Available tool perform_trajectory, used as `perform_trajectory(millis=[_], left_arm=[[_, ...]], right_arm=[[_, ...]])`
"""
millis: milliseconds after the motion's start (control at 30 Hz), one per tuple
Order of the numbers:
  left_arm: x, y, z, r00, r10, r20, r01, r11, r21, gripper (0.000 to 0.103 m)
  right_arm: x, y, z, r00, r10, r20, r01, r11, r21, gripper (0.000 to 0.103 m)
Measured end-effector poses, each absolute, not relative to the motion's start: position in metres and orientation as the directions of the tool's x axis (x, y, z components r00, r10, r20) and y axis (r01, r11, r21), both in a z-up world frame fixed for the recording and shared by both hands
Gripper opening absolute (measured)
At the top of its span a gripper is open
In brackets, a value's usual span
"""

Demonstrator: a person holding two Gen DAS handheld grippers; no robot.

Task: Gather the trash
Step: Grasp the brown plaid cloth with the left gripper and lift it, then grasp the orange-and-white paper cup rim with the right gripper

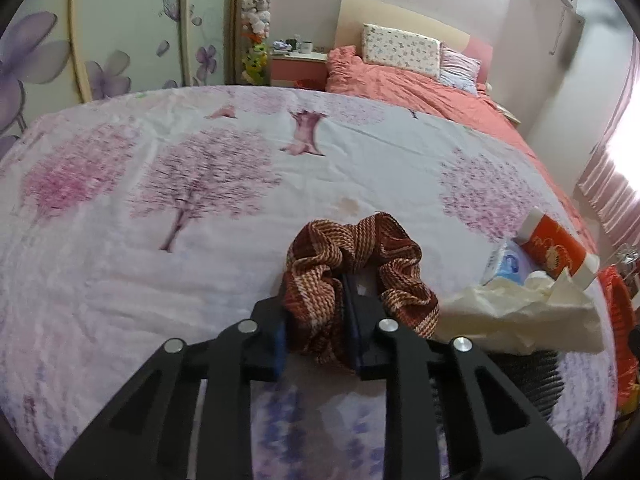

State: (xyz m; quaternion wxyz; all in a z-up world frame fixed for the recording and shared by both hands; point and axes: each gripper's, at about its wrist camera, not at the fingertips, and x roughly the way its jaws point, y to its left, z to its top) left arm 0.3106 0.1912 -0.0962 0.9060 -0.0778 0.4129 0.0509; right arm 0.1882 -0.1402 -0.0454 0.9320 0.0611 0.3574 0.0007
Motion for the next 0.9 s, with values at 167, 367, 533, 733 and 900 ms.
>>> perform_trajectory(millis=[167,367,533,733,900], left_arm=[[0.299,0.207,-0.096,0.637,0.136,-0.758,-0.204,0.979,0.005,0.028],[0.299,0.215,-0.098,0.621,0.131,-0.773,-0.220,0.975,-0.011,0.032],[0.298,0.218,-0.101,0.616,0.113,-0.780,-0.222,0.975,-0.034,0.032],[0.300,0.217,-0.101,0.614,0.116,-0.781,-0.222,0.975,-0.029,0.032],[0.301,0.215,-0.102,0.610,0.127,-0.783,-0.222,0.975,-0.015,0.032]], right_arm=[[0.194,-0.125,-0.047,0.742,0.075,-0.666,0.015,0.992,0.129,0.043],[0.212,-0.097,-0.049,0.733,0.166,-0.660,-0.053,0.981,0.188,0.043],[0.230,-0.074,-0.048,0.725,0.225,-0.651,-0.103,0.970,0.220,0.043],[0.252,-0.057,-0.052,0.713,0.211,-0.668,-0.100,0.974,0.202,0.036],[0.261,-0.056,-0.056,0.710,0.208,-0.673,-0.090,0.974,0.206,0.030]])
